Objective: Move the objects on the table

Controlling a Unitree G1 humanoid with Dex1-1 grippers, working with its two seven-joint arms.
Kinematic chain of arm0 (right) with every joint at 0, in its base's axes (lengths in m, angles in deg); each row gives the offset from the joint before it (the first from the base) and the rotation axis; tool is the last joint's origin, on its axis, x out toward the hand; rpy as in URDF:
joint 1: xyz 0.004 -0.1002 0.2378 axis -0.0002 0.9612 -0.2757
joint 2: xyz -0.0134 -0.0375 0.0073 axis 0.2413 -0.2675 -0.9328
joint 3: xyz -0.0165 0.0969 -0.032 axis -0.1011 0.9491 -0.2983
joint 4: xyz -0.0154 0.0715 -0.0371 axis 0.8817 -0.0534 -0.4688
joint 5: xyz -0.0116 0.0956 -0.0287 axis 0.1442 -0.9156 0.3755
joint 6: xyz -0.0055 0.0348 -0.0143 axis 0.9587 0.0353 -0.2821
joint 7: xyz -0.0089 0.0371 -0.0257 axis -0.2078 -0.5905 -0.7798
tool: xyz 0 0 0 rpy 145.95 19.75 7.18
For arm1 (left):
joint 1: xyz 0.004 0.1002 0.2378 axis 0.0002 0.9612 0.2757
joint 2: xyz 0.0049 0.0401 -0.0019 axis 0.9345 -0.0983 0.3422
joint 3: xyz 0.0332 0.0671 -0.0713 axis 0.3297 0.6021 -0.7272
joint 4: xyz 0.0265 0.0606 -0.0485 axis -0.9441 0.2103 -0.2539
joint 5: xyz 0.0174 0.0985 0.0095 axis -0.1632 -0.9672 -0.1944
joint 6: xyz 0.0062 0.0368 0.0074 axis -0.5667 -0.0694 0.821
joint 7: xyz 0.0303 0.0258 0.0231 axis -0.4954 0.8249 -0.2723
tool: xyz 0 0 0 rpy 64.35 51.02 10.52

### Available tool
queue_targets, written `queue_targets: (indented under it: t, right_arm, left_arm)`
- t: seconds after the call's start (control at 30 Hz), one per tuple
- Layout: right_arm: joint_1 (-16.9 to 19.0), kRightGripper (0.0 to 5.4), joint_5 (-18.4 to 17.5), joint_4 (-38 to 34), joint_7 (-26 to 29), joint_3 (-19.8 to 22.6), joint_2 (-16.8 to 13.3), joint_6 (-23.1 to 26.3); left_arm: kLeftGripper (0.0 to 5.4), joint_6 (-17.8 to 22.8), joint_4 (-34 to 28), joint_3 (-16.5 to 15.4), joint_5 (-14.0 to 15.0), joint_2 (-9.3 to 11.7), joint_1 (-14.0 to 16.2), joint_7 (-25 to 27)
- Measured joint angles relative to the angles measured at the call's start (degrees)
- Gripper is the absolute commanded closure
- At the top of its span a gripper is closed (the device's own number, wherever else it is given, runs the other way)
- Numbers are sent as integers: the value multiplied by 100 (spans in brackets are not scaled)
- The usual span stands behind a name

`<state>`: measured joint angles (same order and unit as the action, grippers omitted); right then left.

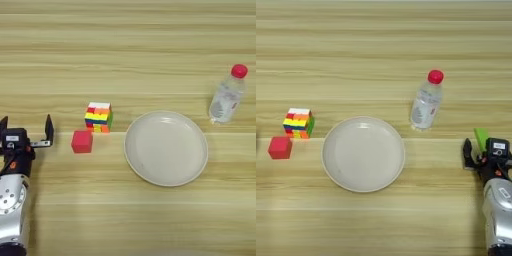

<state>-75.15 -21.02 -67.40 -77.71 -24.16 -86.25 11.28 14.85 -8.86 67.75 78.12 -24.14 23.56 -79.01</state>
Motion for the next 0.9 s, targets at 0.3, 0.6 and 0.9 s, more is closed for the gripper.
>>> queue_targets:
  t: [0.3,0.6,0.9]
  right_arm:
    - [-3,276,-1,1,25,-5,-1,6]
    - [-24,388,-13,16,42,-3,0,16]
    - [-47,398,-27,45,48,-3,2,9]
  left_arm:
    - [0,2,-1,0,0,0,0,0]
    - [0,4,-11,3,0,0,0,1]
    - [0,7,-67,36,0,0,1,1]
